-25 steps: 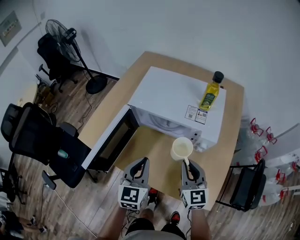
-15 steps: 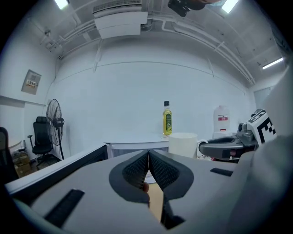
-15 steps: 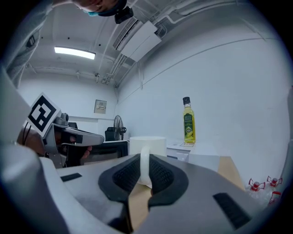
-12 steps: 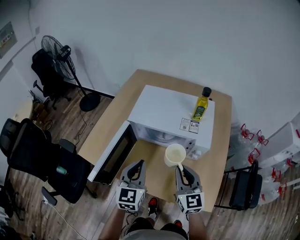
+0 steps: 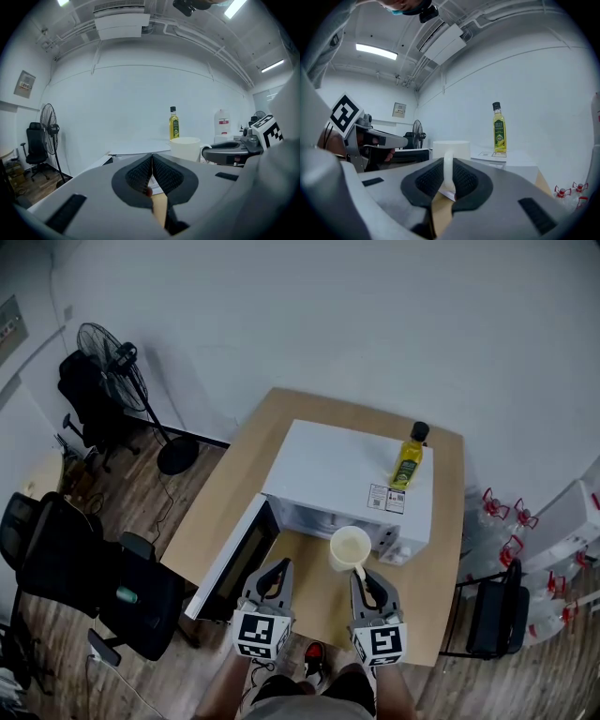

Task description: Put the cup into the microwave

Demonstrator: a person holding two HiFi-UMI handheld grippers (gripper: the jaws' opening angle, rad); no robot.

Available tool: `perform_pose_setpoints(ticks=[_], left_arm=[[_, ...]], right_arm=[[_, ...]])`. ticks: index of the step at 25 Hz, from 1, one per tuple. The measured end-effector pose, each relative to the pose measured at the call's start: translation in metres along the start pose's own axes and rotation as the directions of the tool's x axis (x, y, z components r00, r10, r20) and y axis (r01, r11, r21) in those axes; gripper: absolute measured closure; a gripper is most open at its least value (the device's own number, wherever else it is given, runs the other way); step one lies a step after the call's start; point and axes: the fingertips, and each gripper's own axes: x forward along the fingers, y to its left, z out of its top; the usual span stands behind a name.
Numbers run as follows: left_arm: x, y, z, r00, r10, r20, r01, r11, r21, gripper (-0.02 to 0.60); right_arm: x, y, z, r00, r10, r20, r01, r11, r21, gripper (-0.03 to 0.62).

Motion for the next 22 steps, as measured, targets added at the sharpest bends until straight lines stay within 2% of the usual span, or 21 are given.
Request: perform_pose_setpoints(ticks=[11, 22], left_arm=[[0.026, 0.009, -0.033, 0.998, 0.011, -0.066, -0.011, 1.000, 0.005, 0.557], [0.058, 0.020, -0.066, 0.990, 0.046, -0.131, -0.050, 0.998, -0.033, 0.557]], right_arm=[[0.032, -0.002, -0.040, 0.999, 0.026, -0.035, -0.025, 0.999, 0.047, 0.545], [0.069, -0.019, -0.086, 0.995, 0.051, -0.091, -0.045, 0.997, 0.065, 0.545]])
